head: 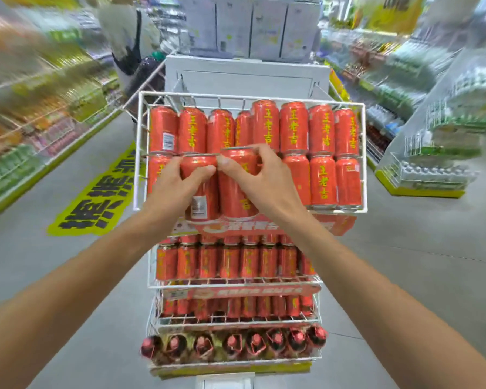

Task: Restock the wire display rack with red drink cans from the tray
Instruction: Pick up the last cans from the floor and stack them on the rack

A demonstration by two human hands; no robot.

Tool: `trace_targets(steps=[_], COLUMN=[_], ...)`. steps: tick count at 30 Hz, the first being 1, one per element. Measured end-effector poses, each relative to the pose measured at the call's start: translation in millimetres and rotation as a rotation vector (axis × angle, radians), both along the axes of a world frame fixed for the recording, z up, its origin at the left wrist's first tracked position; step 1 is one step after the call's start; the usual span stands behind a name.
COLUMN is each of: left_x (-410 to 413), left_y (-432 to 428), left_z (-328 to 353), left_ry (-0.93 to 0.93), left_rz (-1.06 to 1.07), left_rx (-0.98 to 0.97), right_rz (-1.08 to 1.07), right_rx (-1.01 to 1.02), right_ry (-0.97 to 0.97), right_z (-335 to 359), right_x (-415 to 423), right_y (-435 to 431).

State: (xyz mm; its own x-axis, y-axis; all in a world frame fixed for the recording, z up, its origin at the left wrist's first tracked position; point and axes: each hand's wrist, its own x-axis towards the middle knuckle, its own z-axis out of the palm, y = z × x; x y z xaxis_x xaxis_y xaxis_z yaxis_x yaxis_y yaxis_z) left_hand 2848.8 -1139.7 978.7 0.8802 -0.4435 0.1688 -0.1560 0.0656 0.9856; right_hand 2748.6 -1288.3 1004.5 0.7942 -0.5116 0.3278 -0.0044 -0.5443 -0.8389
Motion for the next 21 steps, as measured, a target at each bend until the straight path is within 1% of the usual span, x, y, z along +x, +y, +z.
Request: trace_targets(steps=[4, 10, 12, 17, 21], left_x=[37, 62, 67, 73, 75], left_y=[28, 40, 38, 39, 41], left_z=[4, 5, 4, -6, -8], left_ry=[0.000, -0.031, -0.034, -0.018, -0.009], left_rz=[0.066, -0.002, -0.009, -0.001, 0.002], left_rx=[0.014, 0.118, 0.121, 0.107, 0.102], right_rz=[0.005, -0.047, -0.074, -0.010, -0.023], right_rx=[-0.106, -0.277, -0.346, -0.514, -0.651], right_ry=[0.004, 0.011, 0.017, 0.024, 0.046], right_z=[8, 4, -1, -15, -11], right_x=[39, 65, 68, 70, 79], right_y=[24, 21, 18, 17, 14])
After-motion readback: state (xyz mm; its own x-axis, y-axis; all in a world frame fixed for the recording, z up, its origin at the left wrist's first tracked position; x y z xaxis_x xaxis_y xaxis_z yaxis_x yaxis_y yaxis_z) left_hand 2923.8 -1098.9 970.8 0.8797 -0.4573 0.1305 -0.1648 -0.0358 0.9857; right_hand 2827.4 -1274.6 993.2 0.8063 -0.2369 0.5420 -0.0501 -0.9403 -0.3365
